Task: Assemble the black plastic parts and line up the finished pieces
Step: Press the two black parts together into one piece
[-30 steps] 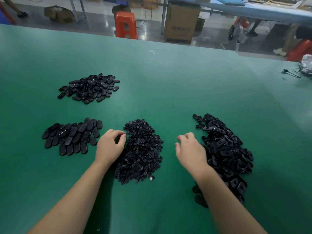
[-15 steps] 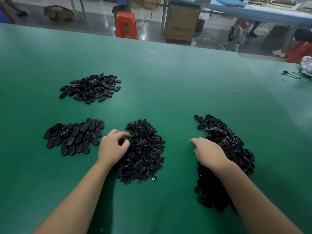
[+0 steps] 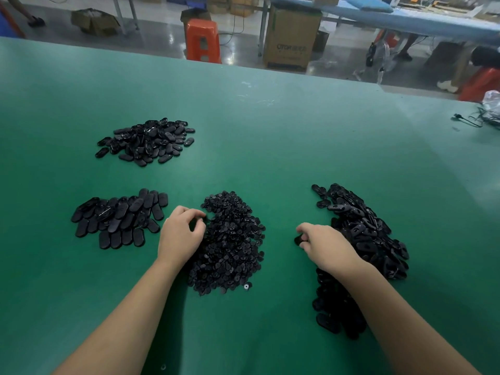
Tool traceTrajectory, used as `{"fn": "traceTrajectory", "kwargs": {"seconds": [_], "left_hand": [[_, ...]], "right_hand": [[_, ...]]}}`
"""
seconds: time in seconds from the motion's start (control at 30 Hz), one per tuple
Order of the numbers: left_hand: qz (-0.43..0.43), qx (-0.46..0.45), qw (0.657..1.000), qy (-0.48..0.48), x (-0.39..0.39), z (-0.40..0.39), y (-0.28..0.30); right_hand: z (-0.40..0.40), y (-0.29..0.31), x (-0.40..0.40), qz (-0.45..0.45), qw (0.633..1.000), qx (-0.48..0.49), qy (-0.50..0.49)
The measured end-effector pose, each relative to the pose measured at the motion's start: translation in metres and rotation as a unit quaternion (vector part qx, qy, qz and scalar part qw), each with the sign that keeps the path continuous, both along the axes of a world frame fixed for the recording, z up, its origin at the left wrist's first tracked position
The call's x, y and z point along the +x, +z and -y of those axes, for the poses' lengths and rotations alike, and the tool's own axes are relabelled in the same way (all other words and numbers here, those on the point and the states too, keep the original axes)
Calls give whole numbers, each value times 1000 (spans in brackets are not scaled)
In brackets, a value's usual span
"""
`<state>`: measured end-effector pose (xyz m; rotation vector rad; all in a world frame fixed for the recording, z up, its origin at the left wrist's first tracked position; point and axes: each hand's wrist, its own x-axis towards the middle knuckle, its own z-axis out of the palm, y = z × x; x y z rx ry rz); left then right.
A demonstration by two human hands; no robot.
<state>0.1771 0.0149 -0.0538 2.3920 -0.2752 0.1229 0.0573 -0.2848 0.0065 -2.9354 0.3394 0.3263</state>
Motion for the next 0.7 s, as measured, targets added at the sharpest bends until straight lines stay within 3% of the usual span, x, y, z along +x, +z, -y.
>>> {"fn": "traceTrajectory", "kwargs": {"seconds": [0.5, 0.6, 0.7], "left_hand": [[3, 11, 1000, 10, 2, 1, -1], [5, 9, 1000, 20, 4, 2, -2], [9, 10, 1000, 26, 4, 2, -3]], "right_hand": [[-4, -13, 7, 49, 998, 11, -33], [-7, -14, 11, 65, 992, 78, -79], [-12, -16, 12, 90, 955, 238, -152]]}}
